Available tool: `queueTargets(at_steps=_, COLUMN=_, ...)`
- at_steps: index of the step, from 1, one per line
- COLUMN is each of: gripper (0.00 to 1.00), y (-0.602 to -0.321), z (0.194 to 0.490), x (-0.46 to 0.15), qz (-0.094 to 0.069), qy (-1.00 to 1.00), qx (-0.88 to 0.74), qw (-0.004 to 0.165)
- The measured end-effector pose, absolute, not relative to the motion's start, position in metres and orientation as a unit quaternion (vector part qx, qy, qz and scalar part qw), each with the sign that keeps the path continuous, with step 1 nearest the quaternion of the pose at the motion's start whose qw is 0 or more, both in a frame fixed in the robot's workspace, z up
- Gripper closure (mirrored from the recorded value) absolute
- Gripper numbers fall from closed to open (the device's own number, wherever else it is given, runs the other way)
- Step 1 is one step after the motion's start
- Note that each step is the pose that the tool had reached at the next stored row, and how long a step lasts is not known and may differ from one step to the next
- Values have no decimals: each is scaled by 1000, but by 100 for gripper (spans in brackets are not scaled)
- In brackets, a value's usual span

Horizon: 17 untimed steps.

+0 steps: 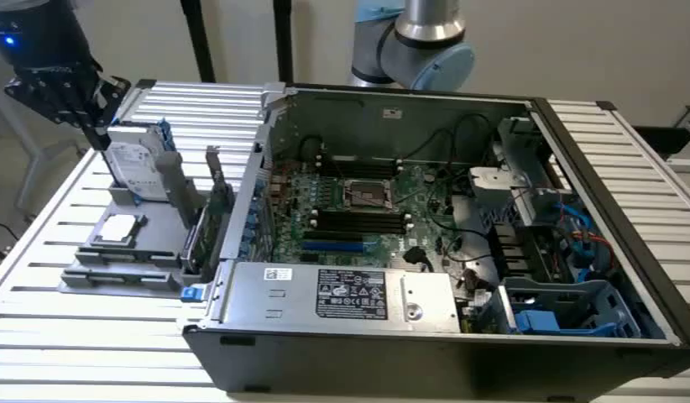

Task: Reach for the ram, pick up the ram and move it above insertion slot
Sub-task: 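Reach for the ram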

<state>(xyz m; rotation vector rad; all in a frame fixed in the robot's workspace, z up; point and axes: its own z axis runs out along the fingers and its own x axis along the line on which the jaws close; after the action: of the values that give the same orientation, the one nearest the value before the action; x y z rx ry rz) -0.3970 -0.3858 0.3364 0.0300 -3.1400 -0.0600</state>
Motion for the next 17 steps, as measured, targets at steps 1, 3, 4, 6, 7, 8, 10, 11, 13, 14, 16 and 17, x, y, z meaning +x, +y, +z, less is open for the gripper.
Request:
queueTargets(at_steps=1, gripper=89, y=-386, z=336, x=-397, qz=-19, qy=-1000, qx=10, qw=0)
queueTargets(at_steps=3, gripper=89, y=-386, z=336, x=-397, qz=-19, qy=-1000, qx=10, qw=0)
queueTargets(at_steps=4, gripper=89, y=-386, z=336, x=-397, qz=-19, qy=-1000, qx=10, qw=0)
queueTargets(at_steps=6, gripper=89, y=-386, z=336, x=-397, qz=-19, qy=-1000, qx=10, qw=0)
queueTargets(at_steps=7, gripper=89, y=-386, z=336, x=-397, qz=-19, qy=-1000, qx=10, qw=0)
queueTargets(at_steps=8, gripper=89, y=-386, z=336, x=-397, qz=-19, qy=-1000, qx=10, qw=0)
queueTargets(at_steps=10, gripper=89, y=-387, z=337, x=-397, qz=-19, qy=-1000, qx=10, qw=1)
queueTargets(at_steps=11, gripper=89, y=-389, z=337, x=-397, qz=-19, qy=-1000, qx=10, qw=1)
queueTargets(at_steps=13, gripper=89, y=-398, z=336, x=-396, qz=-19, qy=-1000, qx=10, qw=0)
queueTargets(at_steps=14, gripper=89, y=-403, z=336, x=-396, qz=-19, qy=-1000, qx=9, qw=0)
queueTargets(at_steps=16, gripper=89, y=-412, z=336, x=-396, qz=-19, qy=-1000, qx=10, qw=1)
queueTargets(at_steps=17, gripper=89, y=-416, z=336, x=-396, qz=-19, qy=-1000, qx=10, qw=0)
